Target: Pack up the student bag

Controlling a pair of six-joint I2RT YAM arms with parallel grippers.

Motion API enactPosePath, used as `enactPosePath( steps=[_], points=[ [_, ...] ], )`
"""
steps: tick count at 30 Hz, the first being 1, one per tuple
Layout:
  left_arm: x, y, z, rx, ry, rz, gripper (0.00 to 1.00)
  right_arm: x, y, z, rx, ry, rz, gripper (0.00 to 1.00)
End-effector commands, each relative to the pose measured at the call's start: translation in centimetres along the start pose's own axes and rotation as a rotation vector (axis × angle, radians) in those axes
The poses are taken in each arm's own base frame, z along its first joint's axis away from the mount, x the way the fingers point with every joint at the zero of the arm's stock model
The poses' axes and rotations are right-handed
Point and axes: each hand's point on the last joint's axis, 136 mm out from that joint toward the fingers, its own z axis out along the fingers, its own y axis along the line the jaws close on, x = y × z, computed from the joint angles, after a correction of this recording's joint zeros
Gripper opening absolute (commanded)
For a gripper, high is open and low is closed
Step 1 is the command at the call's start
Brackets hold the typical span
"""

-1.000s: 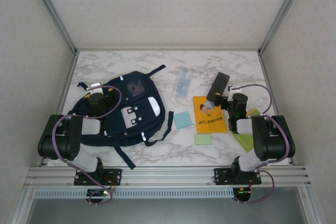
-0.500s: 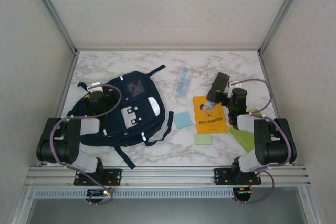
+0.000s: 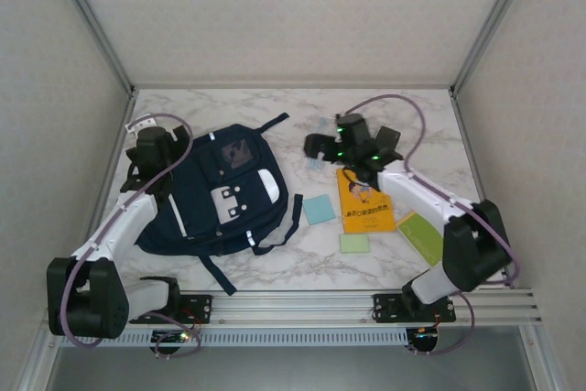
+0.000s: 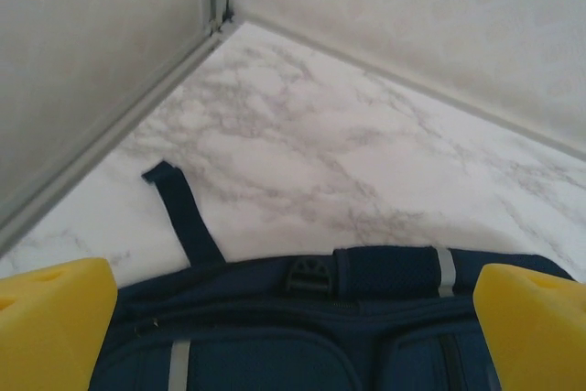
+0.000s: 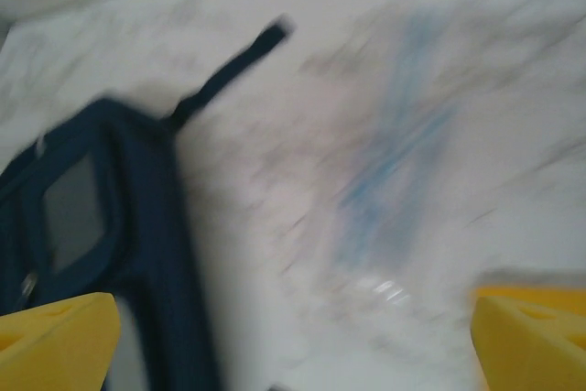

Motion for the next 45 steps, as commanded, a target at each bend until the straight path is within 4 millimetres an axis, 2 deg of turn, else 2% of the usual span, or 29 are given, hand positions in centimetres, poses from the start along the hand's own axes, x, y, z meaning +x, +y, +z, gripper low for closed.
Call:
enactPosePath(
  steps=[1,6,10,13,14,15,16,17,19,25,28,32,36,37,38,39,40,42,45],
  points=[
    [2.8,0.6,-1.6,-0.021,0.169,-0.085,1.0,5.4,2.8,2.0,-0.032,0.21,0.07,0.98],
    [4.7,-0.1,-2.6,0.013,0.284,-0.173,1.0,8.4,5.0,5.7,-0.081,0.325,0.023,0.84],
    [6.8,-1.5,-3.2,0.082,0.385,-0.246,1.0,9.9,7.4,8.5,-0.168,0.398,-0.024,0.66],
    [8.1,-2.1,-3.9,0.104,0.448,-0.254,1.0,10.0,7.9,10.2,-0.183,0.404,-0.025,0.43],
    [8.4,-2.2,-4.2,0.107,0.462,-0.25,1.0,9.8,8.2,10.6,-0.182,0.4,-0.032,0.3],
    [8.7,-2.2,-4.4,0.108,0.473,-0.245,1.0,9.5,8.2,10.8,-0.178,0.397,-0.042,0.12],
    [9.0,-2.3,-4.7,0.112,0.483,-0.238,1.0,9.0,8.2,10.9,-0.162,0.388,-0.05,0.0],
    [9.3,-2.3,-4.9,0.112,0.492,-0.233,1.0,8.5,8.1,11.0,-0.142,0.378,-0.054,0.0],
    [9.8,-2.5,-5.4,0.121,0.507,-0.226,1.0,6.1,7.5,11.0,-0.109,0.332,-0.053,0.0],
    [11.4,-3.7,-6.4,0.157,0.555,-0.207,1.0,-2.2,3.3,9.9,-0.042,0.206,0.008,0.0],
    [12.0,-4.4,-6.7,0.167,0.567,-0.186,1.0,-5.3,0.7,9.3,0.005,0.172,0.015,0.0],
    [12.5,-5.3,-6.8,0.178,0.573,-0.17,1.0,-8.0,-2.8,8.9,0.049,0.146,0.067,0.0],
    [13.5,-6.0,-6.6,0.173,0.608,-0.152,1.0,-8.8,-5.4,8.5,0.091,0.149,0.127,0.0],
    [13.8,-6.1,-6.5,0.167,0.62,-0.144,1.0,-8.6,-5.8,8.3,0.1,0.157,0.135,0.1],
    [14.0,-6.2,-6.5,0.158,0.633,-0.139,1.0,-8.3,-5.9,8.2,0.105,0.165,0.141,0.23],
    [14.3,-6.2,-6.4,0.148,0.644,-0.133,1.0,-8.0,-6.0,7.9,0.108,0.172,0.146,0.42],
    [14.6,-6.1,-6.3,0.133,0.657,-0.127,1.0,-7.6,-6.1,7.4,0.108,0.178,0.154,0.53],
    [15.1,-5.9,-6.2,0.103,0.671,-0.122,1.0,-6.3,-6.3,6.6,0.11,0.2,0.17,0.63],
    [15.7,-5.5,-5.9,0.07,0.679,-0.127,0.99,-4.1,-6.6,5.0,0.111,0.237,0.218,0.7]
  ],
)
